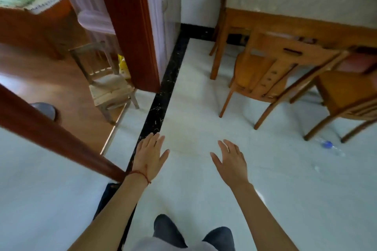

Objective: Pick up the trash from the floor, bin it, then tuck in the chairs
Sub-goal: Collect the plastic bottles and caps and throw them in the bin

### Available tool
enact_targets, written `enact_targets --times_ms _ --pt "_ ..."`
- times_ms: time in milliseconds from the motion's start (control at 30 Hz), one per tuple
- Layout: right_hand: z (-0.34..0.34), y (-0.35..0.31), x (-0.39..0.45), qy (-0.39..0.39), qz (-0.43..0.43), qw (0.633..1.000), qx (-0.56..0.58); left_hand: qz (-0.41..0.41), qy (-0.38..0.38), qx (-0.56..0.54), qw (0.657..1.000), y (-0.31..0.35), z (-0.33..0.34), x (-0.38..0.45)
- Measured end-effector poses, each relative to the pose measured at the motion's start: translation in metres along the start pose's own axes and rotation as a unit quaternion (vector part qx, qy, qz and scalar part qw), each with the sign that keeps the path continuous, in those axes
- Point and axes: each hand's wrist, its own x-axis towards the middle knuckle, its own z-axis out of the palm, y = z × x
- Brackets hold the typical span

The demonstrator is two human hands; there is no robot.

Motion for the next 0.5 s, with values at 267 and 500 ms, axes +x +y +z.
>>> enact_targets --times_ms 267,500 --pt "-0.045 0.120 -0.080 0.079 0.176 0.981 0.033 0.166 -0.053 0.010 0.985 0.133 0.040 0.023" --pt "-0.071 0.208 -0.158 0.131 0.304 0.942 0.064 0.284 -0.091 0.022 0.954 0.256 0.080 0.011"
